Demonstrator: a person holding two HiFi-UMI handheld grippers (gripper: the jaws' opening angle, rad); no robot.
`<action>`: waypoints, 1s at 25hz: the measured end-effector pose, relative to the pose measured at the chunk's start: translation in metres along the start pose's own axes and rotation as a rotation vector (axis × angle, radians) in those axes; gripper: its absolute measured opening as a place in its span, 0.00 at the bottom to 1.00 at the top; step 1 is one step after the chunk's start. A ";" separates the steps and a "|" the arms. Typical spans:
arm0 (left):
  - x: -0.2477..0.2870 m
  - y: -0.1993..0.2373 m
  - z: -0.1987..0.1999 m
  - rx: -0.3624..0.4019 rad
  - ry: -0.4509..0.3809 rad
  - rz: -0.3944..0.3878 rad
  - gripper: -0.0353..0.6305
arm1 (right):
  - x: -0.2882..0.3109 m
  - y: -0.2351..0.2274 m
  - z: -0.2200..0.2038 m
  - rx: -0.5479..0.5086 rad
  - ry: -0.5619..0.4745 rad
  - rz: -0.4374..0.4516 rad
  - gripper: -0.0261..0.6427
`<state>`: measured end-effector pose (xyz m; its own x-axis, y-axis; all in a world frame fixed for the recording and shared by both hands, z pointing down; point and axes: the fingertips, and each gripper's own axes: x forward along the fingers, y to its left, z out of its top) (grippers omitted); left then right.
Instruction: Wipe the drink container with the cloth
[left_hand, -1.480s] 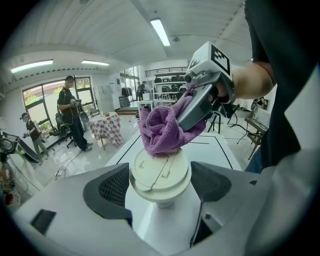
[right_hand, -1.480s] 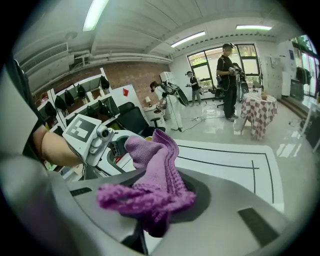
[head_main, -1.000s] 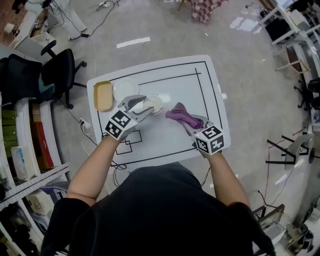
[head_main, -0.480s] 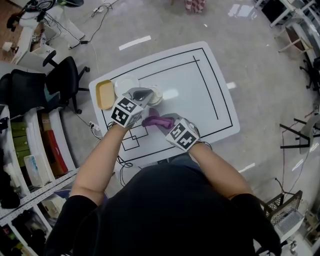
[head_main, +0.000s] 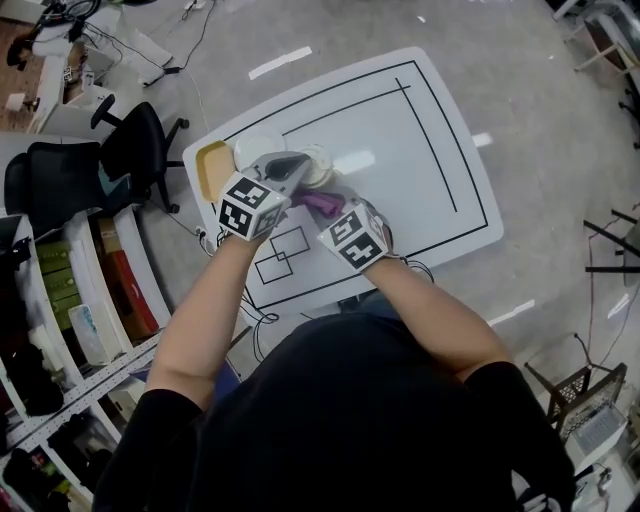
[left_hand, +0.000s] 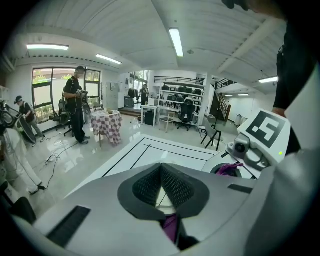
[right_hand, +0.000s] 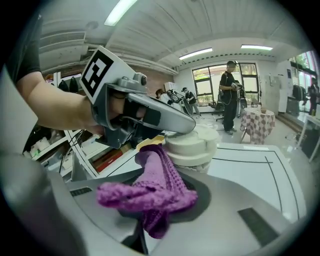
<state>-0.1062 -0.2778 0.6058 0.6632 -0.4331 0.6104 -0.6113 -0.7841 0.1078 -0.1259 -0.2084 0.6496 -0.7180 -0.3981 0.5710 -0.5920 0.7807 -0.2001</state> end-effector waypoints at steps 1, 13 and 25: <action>0.000 0.000 0.000 0.002 -0.005 -0.001 0.09 | 0.002 -0.003 -0.003 0.013 -0.002 -0.007 0.15; 0.004 0.005 -0.004 0.008 -0.049 0.024 0.09 | 0.057 -0.038 -0.080 0.151 0.195 -0.041 0.15; 0.006 0.003 -0.006 0.033 -0.042 0.034 0.09 | 0.030 -0.017 -0.094 0.135 0.194 0.032 0.15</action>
<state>-0.1064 -0.2799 0.6143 0.6603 -0.4772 0.5800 -0.6195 -0.7826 0.0613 -0.1029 -0.1884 0.7450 -0.6610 -0.2642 0.7024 -0.6232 0.7147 -0.3176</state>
